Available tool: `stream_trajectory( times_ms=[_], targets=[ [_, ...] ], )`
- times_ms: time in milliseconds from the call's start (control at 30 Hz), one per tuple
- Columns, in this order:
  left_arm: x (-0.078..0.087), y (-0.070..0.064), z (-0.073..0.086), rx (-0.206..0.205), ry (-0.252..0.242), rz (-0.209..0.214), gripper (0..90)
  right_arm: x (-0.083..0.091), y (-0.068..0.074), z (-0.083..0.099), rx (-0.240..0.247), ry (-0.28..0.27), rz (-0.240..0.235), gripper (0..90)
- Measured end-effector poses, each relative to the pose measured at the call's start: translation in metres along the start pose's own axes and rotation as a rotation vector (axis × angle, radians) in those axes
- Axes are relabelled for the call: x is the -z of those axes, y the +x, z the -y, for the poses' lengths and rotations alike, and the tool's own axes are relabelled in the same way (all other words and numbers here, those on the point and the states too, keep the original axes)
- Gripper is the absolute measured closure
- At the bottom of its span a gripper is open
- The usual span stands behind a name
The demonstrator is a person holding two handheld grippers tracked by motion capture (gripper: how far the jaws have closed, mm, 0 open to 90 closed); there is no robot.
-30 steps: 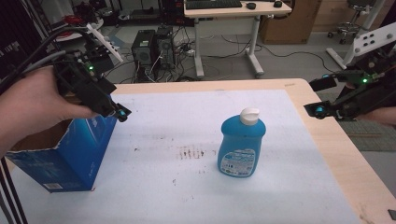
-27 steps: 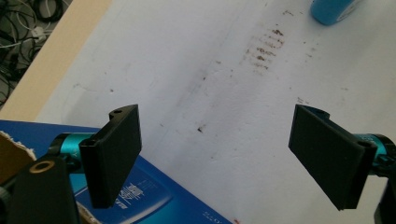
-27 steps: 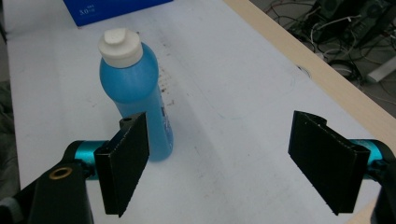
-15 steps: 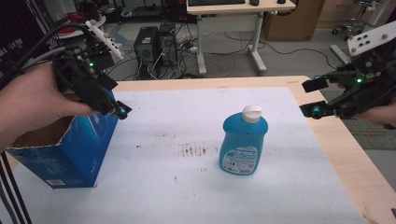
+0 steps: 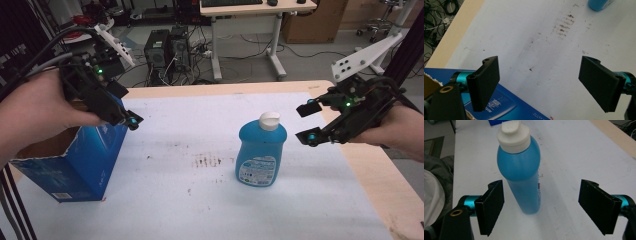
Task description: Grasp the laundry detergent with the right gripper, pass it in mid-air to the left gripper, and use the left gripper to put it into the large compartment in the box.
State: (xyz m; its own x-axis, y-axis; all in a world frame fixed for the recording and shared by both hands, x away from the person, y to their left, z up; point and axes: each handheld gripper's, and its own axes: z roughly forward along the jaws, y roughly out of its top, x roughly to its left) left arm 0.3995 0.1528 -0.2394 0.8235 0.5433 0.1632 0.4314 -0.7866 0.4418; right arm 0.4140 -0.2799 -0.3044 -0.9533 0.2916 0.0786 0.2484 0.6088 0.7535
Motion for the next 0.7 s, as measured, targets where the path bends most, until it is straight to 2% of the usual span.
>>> stream_trajectory(
  times_ms=[133,367,400,467,700],
  targets=[
    [-0.001,-0.001,-0.002,-0.004,-0.002,0.001,17.3,-0.012,0.004,0.000,0.012,0.012,-0.026,20.0],
    [-0.001,-0.001,-0.003,-0.010,-0.001,-0.001,17.3,-0.024,0.006,0.000,0.020,0.023,-0.040,20.0],
    [-0.001,-0.002,-0.003,-0.009,-0.002,-0.003,17.3,-0.032,0.008,0.000,0.028,0.037,-0.049,20.0],
    [0.000,-0.002,-0.003,-0.010,-0.001,-0.004,17.3,-0.037,0.009,0.000,0.033,0.046,-0.052,20.0],
    [0.000,-0.003,-0.003,-0.017,-0.009,-0.006,17.3,-0.050,0.011,0.001,0.047,0.049,-0.065,20.0]
  ],
)
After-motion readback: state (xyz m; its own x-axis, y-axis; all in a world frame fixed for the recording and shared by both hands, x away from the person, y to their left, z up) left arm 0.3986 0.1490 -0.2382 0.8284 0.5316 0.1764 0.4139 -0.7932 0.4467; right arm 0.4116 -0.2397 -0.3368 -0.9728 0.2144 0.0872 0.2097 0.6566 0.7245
